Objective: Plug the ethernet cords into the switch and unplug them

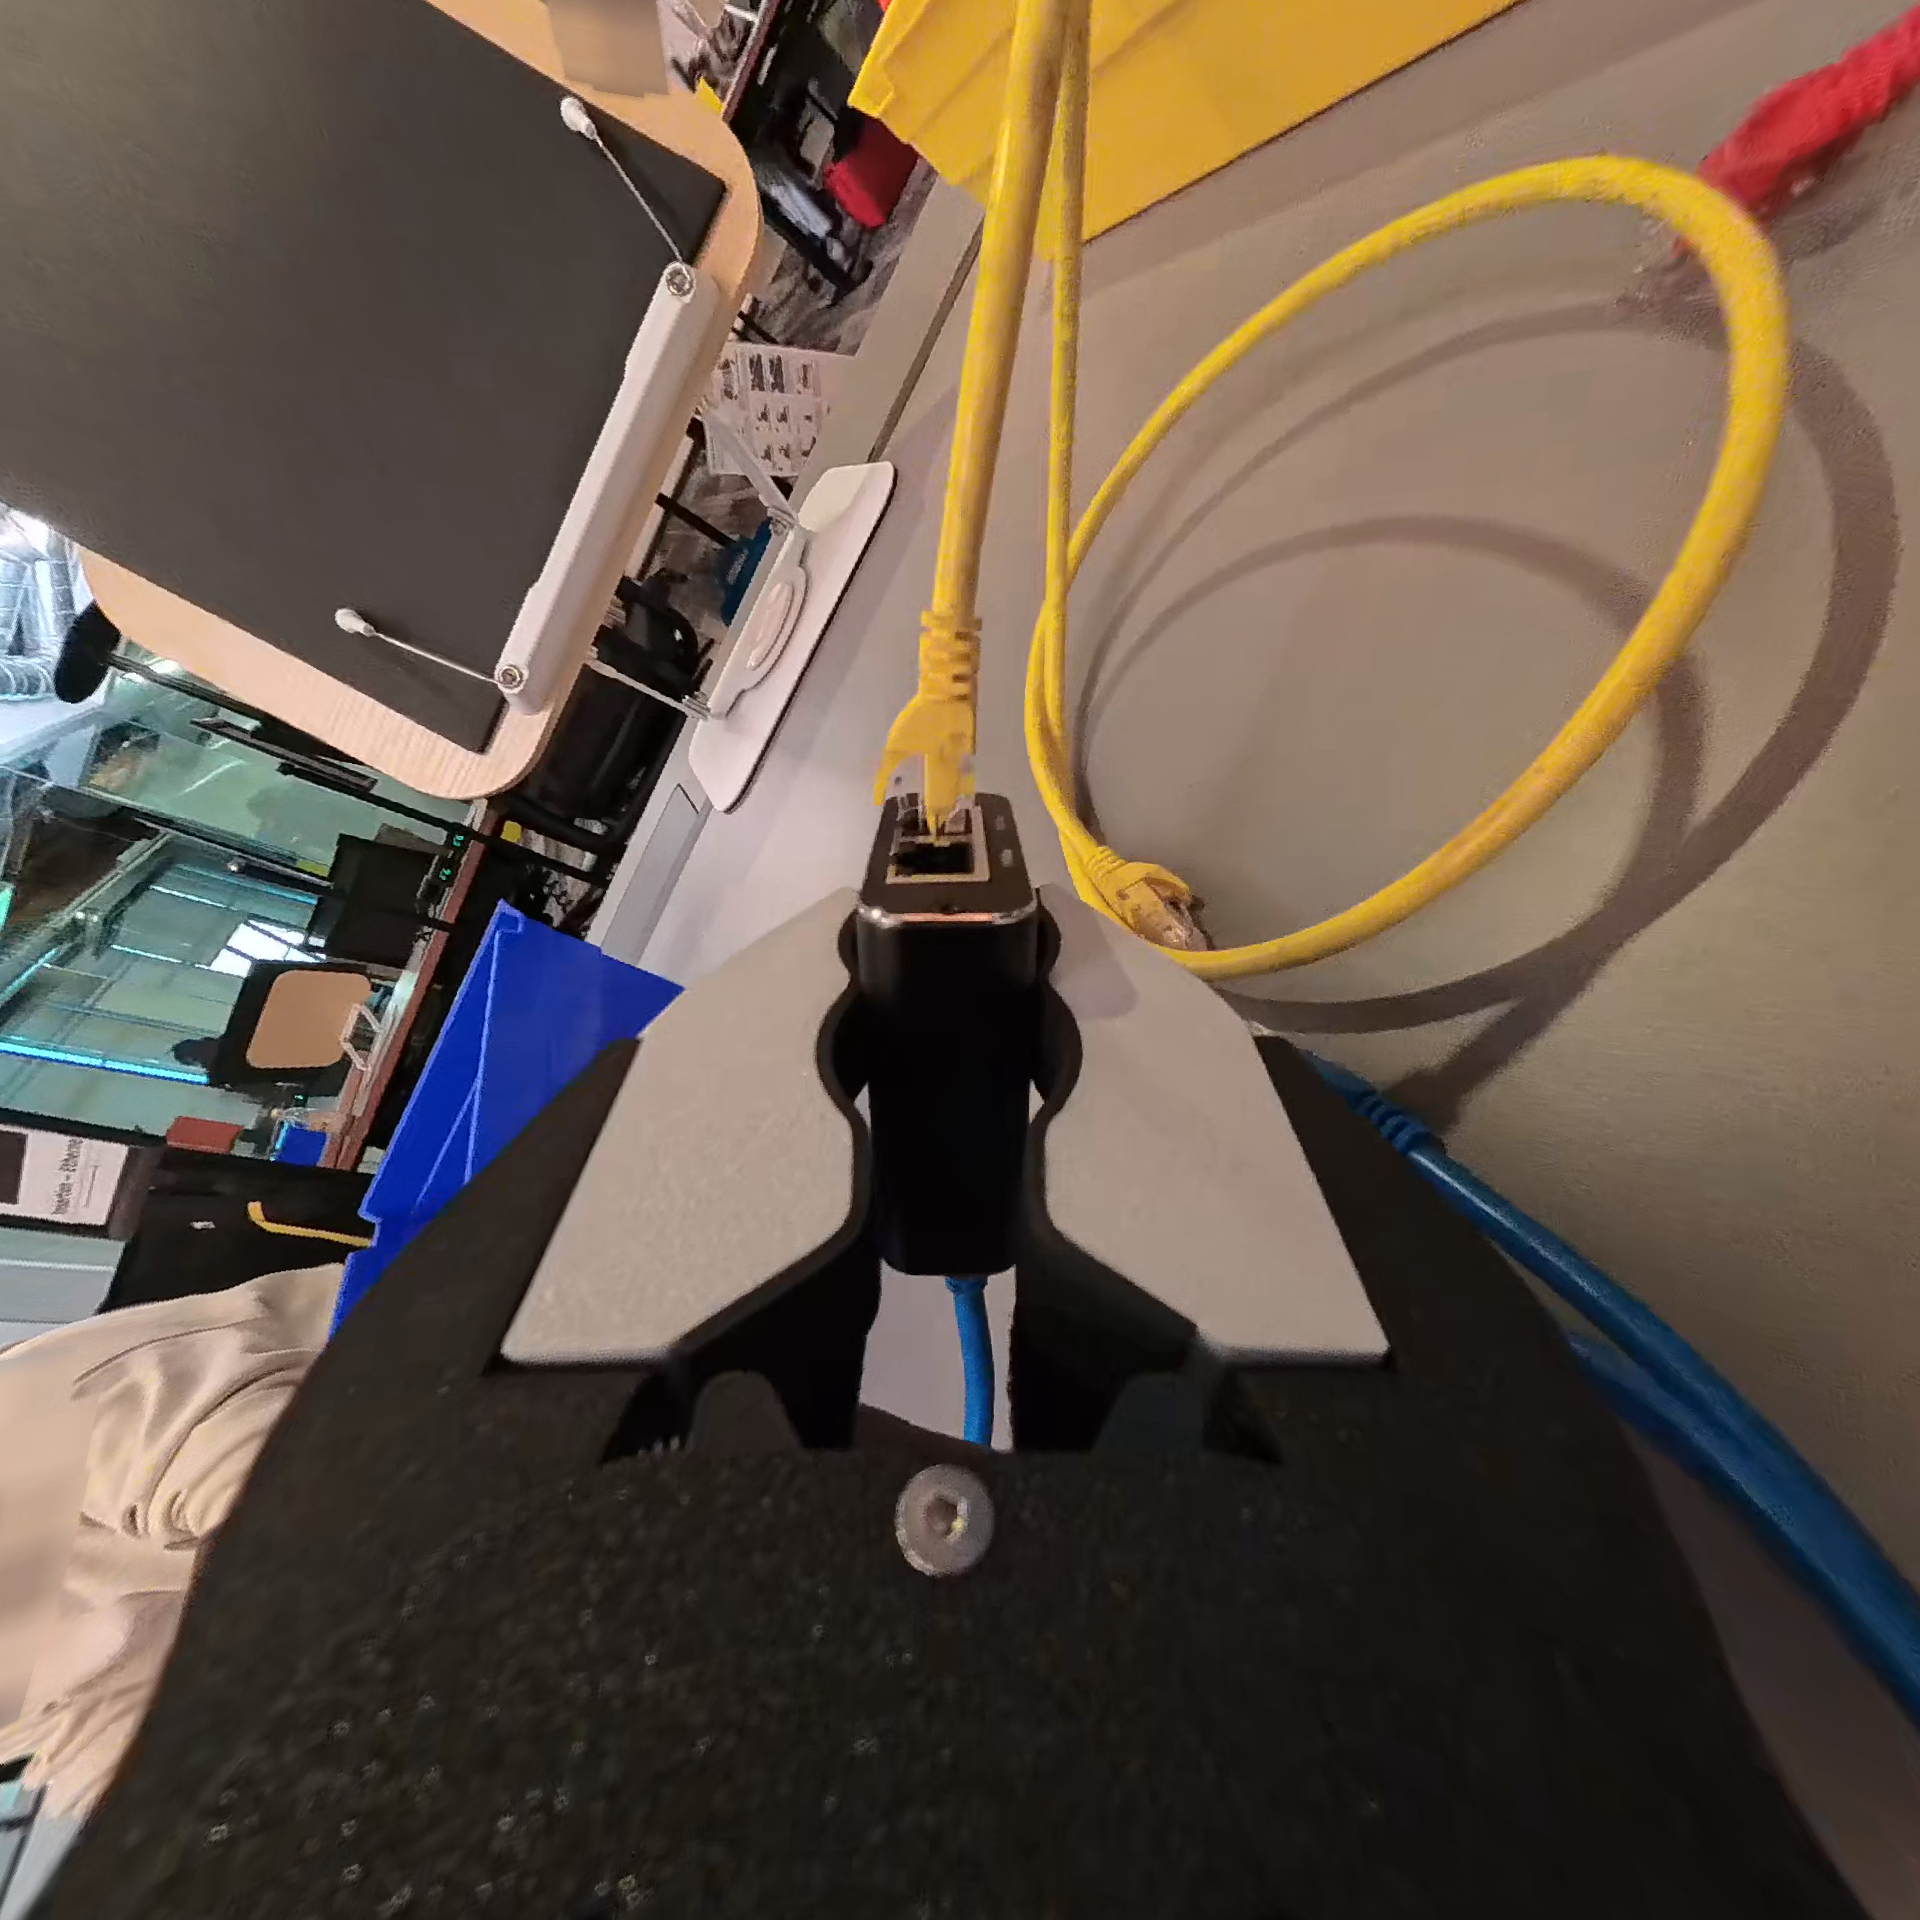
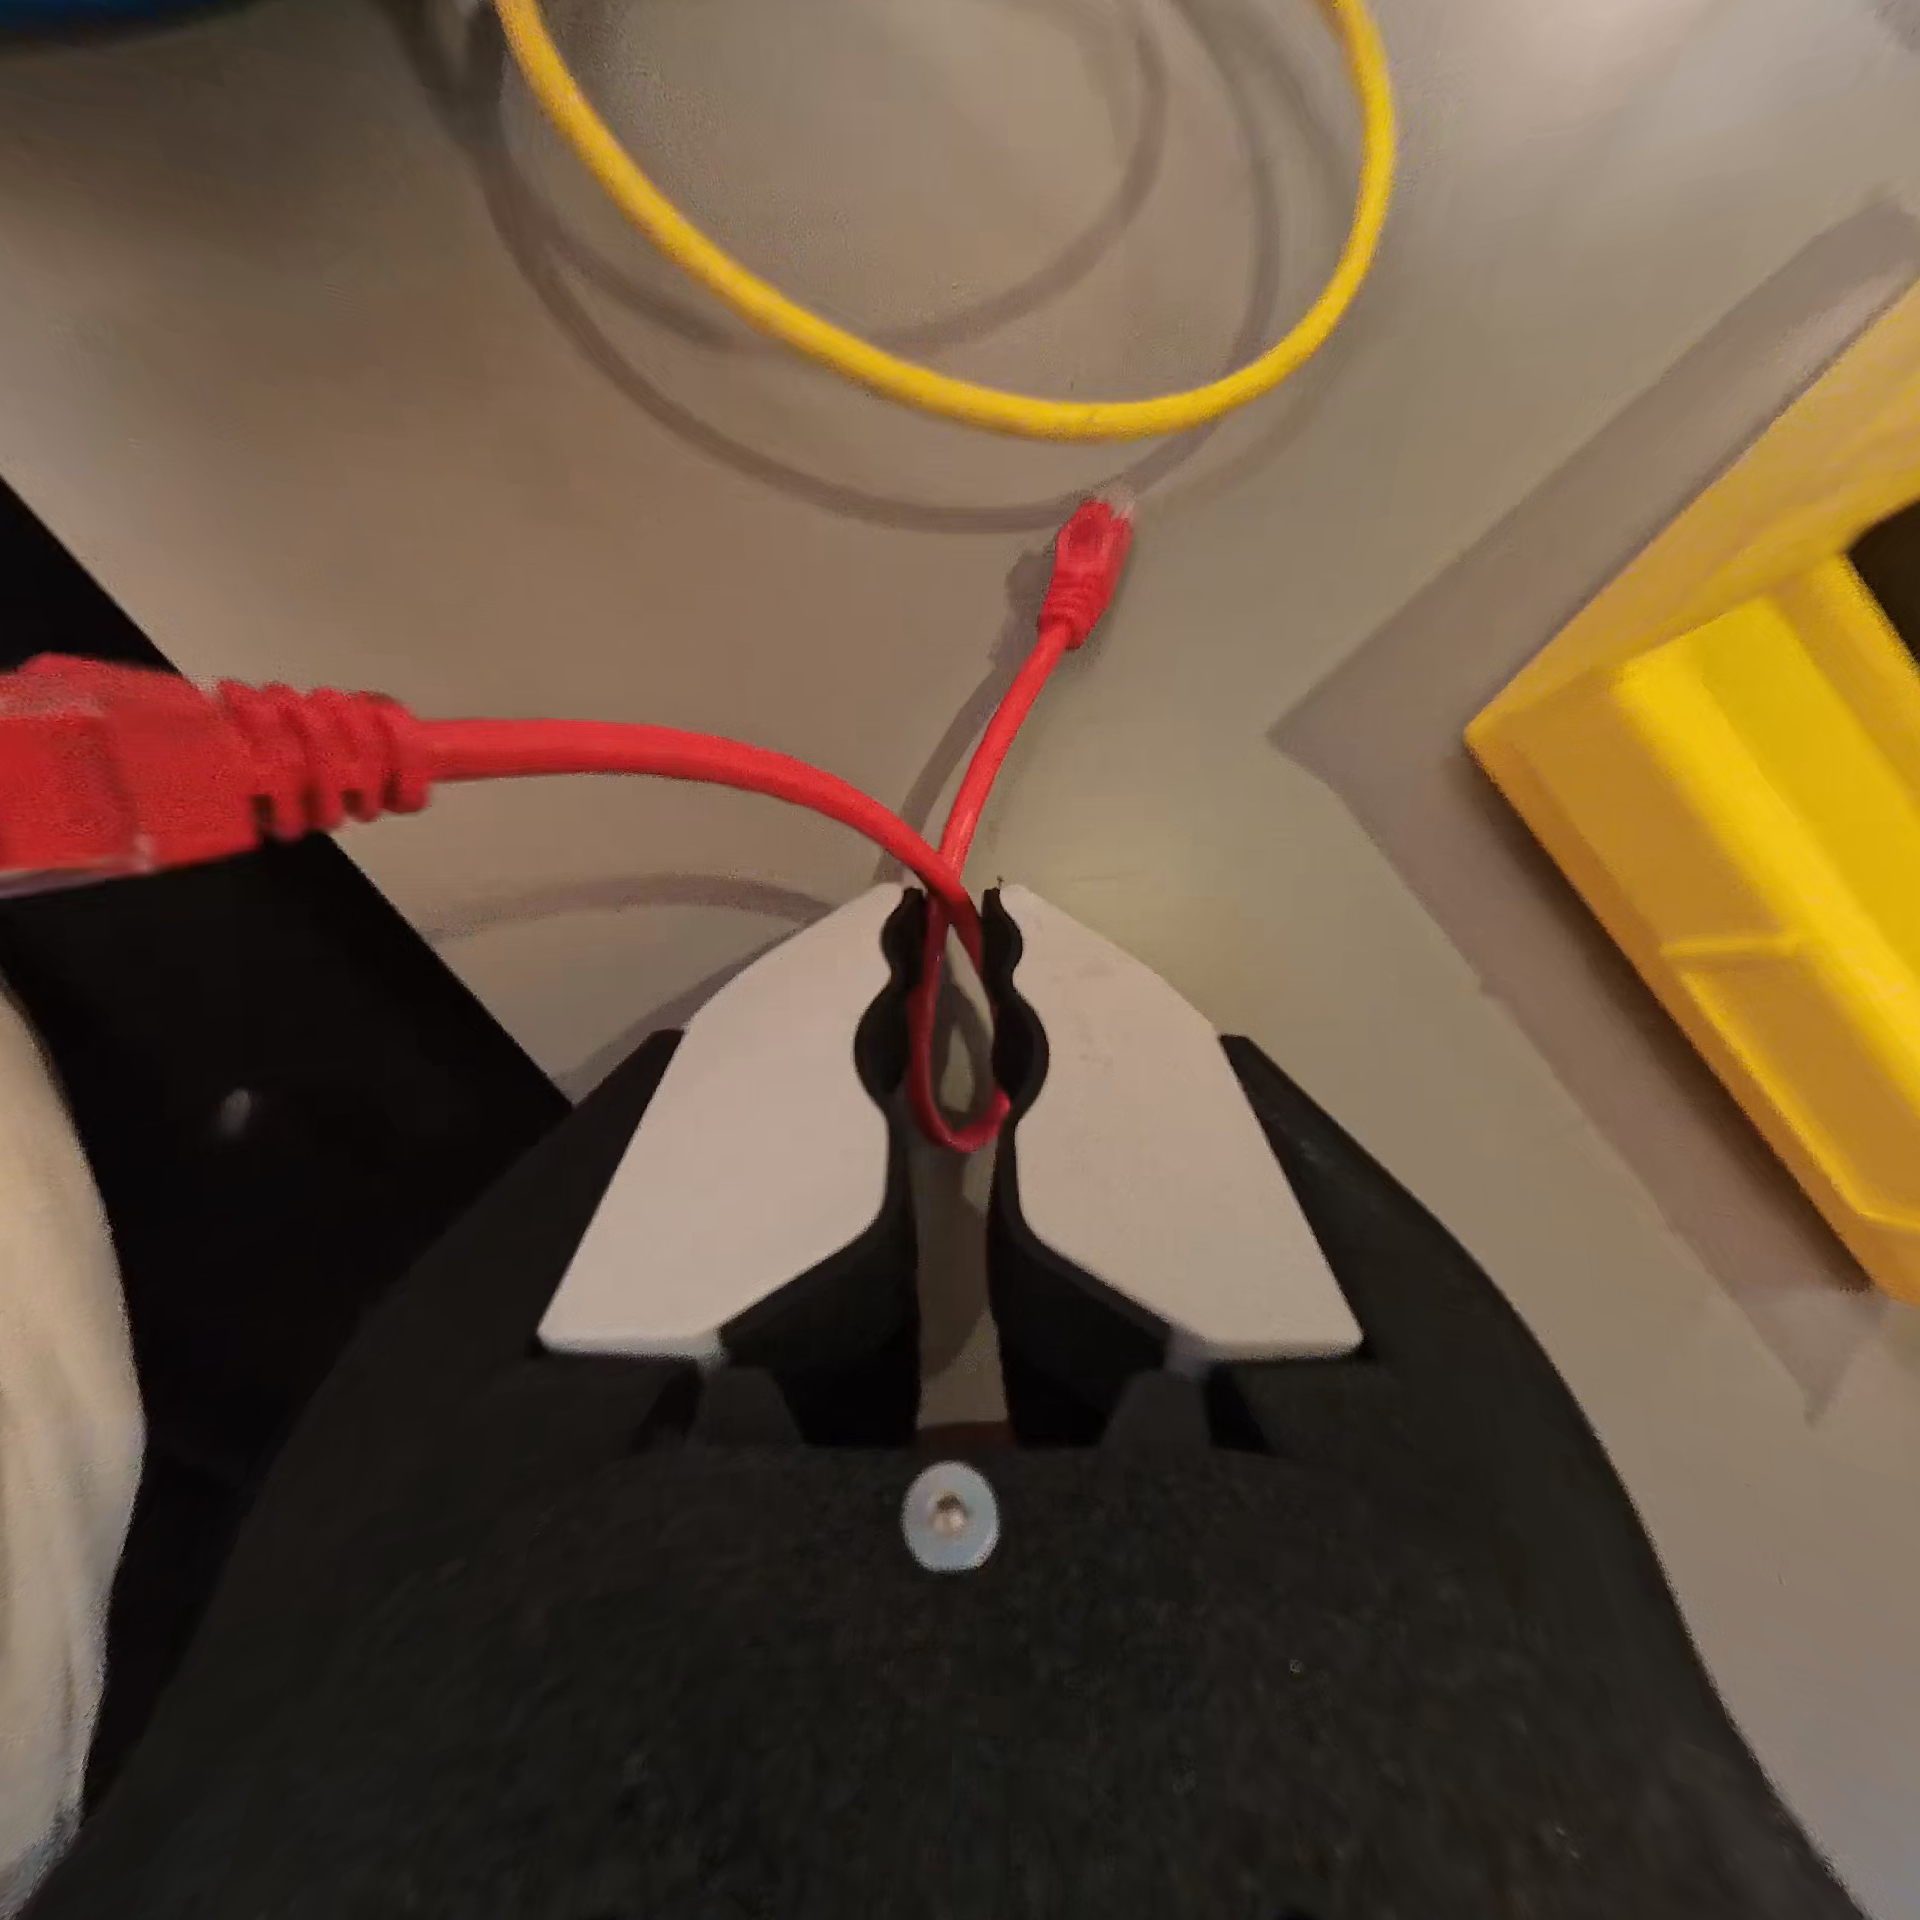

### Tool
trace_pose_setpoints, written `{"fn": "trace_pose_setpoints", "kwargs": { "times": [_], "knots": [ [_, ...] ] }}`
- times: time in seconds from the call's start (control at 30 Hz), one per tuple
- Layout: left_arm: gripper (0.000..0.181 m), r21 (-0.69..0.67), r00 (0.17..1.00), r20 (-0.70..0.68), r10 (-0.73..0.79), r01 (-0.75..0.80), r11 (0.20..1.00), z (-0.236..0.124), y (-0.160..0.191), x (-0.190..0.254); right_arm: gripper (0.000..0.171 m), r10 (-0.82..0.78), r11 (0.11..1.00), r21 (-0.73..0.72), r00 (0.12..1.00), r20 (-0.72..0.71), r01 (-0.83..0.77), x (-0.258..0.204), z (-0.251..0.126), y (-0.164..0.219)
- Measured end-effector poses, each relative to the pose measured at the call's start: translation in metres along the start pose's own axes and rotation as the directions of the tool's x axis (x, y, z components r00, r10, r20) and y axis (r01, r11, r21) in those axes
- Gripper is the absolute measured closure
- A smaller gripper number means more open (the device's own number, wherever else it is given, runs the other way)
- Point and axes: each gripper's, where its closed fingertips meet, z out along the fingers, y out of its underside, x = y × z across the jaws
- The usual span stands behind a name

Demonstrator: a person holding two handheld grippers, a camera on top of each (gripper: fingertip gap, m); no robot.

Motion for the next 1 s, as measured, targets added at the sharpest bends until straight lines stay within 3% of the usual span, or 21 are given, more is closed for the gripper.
{"fn": "trace_pose_setpoints", "kwargs": {
  "times": [0.1, 0.27, 0.37, 0.53, 0.7, 0.77, 0.87, 0.93, 1.0],
  "knots": [
    [0.155, 0.013, 1.0, 0.014, 0.007, -0.008, 1.0, 0.0, -0.001, -0.003, 0.162, 0.053, 0.994, 0.102, 0.997, -0.058, -0.047, 0.026, -0.027, -0.016],
    [0.155, 0.05, 1.0, 0.02, 0.007, -0.008, 0.999, 0.0, -0.003, -0.006, 0.162, 0.19, 0.971, 0.194, 0.941, -0.281, -0.139, 0.118, -0.091, -0.037],
    [0.154, 0.097, 0.997, 0.039, 0.06, -0.064, 0.993, -0.001, -0.01, -0.004, 0.162, 0.107, 0.993, 0.009, 0.872, -0.477, -0.116, 0.177, -0.094, -0.017],
    [0.154, 0.16, 0.987, 0.085, 0.14, -0.152, 0.975, -0.006, -0.023, -0.001, 0.159, 0.071, 0.927, -0.318, 0.926, -0.371, -0.198, 0.218, -0.031, 0.016],
    [0.154, 0.21, 0.974, 0.116, 0.193, -0.214, 0.954, -0.011, -0.033, 0.003, 0.144, 0.065, 0.769, -0.6, 0.96, -0.271, -0.221, 0.23, 0.02, 0.038],
    [0.154, 0.221, 0.975, 0.115, 0.192, -0.213, 0.952, -0.013, -0.035, 0.004, 0.134, 0.053, 0.793, -0.564, 0.948, -0.315, -0.232, 0.242, 0.022, 0.028],
    [0.155, 0.228, 0.972, 0.124, 0.202, -0.226, 0.947, -0.015, -0.034, 0.004, 0.121, 0.144, 0.871, -0.394, 0.918, -0.37, -0.295, 0.245, 0.002, -0.001],
    [0.155, 0.243, 0.97, 0.106, 0.218, -0.238, 0.94, -0.015, -0.034, 0.008, 0.13, 0.162, 0.939, -0.219, 0.901, -0.402, -0.266, 0.24, -0.024, -0.037],
    [0.155, 0.251, 0.972, 0.08, 0.219, -0.232, 0.94, -0.012, -0.033, 0.011, 0.132, 0.125, 0.992, 0.014, 0.947, -0.296, -0.126, 0.202, -0.045, -0.088]
  ]
}}
